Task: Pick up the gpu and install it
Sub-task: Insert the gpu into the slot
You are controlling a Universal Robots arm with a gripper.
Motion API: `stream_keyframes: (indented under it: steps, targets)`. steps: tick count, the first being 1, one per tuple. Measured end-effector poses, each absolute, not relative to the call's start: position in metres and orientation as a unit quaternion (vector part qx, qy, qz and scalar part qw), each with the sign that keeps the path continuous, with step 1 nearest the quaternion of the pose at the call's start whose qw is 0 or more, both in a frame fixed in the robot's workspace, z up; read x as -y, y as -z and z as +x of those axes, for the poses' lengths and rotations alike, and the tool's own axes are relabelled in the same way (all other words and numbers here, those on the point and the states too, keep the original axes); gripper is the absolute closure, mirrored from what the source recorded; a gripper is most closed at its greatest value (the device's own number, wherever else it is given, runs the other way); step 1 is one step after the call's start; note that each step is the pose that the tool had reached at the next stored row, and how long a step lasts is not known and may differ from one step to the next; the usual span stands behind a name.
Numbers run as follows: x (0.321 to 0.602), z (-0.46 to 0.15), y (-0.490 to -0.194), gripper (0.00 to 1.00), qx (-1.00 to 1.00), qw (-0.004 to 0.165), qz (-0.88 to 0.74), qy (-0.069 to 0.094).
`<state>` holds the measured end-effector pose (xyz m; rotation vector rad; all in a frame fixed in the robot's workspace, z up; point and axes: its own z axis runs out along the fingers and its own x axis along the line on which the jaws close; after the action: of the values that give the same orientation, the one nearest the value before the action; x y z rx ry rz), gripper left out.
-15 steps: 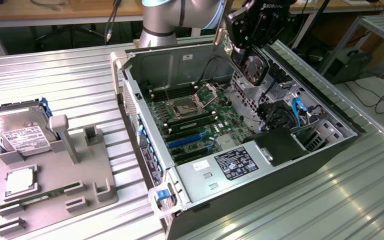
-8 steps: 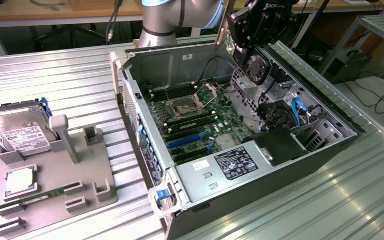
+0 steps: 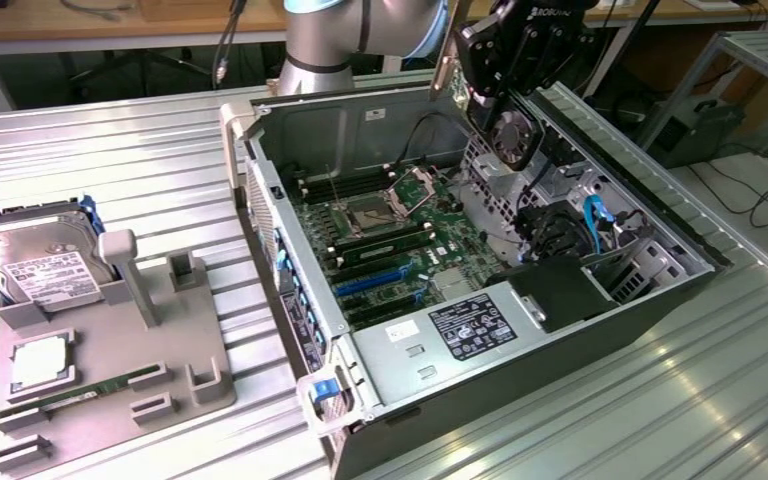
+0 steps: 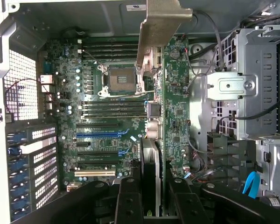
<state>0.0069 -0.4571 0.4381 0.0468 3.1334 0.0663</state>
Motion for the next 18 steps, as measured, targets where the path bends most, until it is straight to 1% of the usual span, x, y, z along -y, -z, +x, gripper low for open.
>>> stream_keyframes:
  steps: [4, 18]
  targets:
    - [0.4571, 0.0069, -0.4381, 0.72, -1.0, 0.004, 0.011, -0.021]
    - [0.4571, 0.0069, -0.4381, 0.72, -0.996, 0.001, -0.09, -0.021]
